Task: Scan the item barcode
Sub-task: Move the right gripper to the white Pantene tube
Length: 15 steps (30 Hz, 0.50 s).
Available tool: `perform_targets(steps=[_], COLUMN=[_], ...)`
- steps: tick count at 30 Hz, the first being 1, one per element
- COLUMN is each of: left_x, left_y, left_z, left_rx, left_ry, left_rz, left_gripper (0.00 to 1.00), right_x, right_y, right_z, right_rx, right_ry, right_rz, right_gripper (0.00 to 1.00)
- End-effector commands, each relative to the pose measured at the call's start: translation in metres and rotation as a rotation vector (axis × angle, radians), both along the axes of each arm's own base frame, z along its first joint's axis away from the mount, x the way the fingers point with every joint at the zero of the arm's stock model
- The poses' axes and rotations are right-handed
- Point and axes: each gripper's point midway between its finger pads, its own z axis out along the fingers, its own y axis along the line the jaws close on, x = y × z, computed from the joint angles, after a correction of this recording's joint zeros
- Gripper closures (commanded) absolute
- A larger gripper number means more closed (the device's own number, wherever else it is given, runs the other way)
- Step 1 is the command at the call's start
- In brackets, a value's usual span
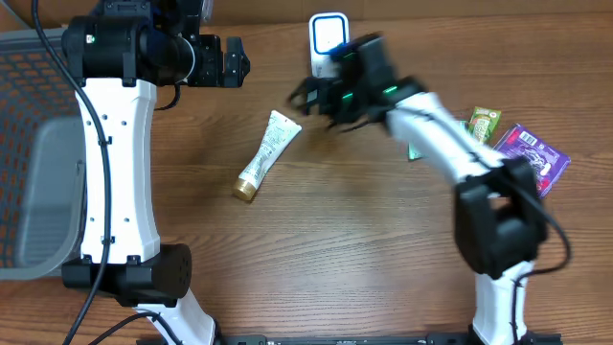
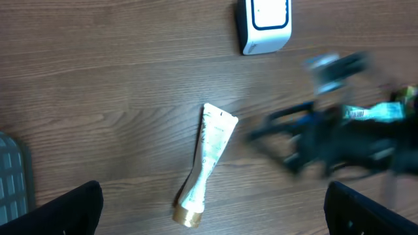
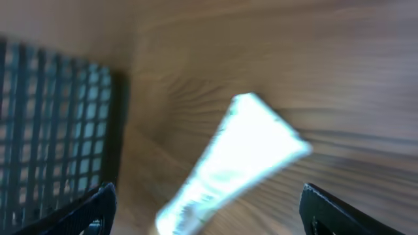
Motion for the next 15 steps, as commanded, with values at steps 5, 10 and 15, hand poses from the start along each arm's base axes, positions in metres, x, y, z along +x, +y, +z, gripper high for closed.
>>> perform_targets(steps=[5,10,15], left_x=[-0.001,-0.001,-0.001], left_y=[-0.004,-0.004,-0.004], left_z=[0.007,0.007,0.007], left_rx=[-0.016,-0.016,-0.016], left_ry=[-0.016,-0.016,-0.016], left_rz=[0.003,0.003,0.003], left_gripper=[0.00,0.00,0.00], right_x=[-0.036,-0.060,-0.071], right_y=[0.072,0.103,0.106], right_z=[-0.024,-0.036,-0.047], right_rx=[-0.011,0.000,-0.028], right_ry=[0.011,0.005,0.036], right_rz=[-0.002,0.060,0.076], right_gripper=[0.23,0.24,0.23])
